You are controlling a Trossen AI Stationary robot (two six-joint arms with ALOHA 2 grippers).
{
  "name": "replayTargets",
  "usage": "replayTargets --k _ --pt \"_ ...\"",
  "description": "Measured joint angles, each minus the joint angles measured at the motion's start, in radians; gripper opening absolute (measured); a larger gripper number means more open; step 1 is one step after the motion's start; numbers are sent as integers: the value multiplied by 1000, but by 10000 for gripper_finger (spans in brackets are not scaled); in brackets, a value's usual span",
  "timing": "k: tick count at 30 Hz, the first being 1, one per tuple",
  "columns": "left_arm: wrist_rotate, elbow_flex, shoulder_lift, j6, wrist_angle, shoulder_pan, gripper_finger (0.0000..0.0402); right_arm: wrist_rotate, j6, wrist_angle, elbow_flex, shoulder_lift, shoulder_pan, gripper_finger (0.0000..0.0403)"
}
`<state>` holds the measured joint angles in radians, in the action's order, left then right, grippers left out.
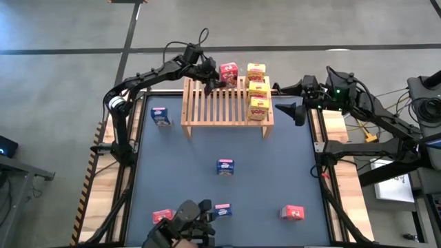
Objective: Stack cereal on shelf
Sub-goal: Put the top red cereal box on the shelf
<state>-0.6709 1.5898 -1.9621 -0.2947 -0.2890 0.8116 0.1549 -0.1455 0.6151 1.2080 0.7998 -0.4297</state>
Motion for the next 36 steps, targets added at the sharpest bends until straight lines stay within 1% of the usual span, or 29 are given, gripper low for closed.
replayTargets --k 7,17,20,27,30,36 --pt "20 -1 -1 -11 -28 0 209 0 0 -2 -9 0 0 366" --pt "45 -1 8 -32 -68 0 210 0 0 -6 -13 0 0 366" --pt "71 -1 17 -29 -81 0 210 0 6 -7 -13 0 0 366" --pt "75 0 36 -37 -116 1 213 0 7 -7 -13 0 0 366" --pt "75 1 38 -32 -119 0 226 0 7 -7 -13 0 0 366" --pt "80 1 38 -27 -124 0 269 0 7 -7 -19 0 0 366"
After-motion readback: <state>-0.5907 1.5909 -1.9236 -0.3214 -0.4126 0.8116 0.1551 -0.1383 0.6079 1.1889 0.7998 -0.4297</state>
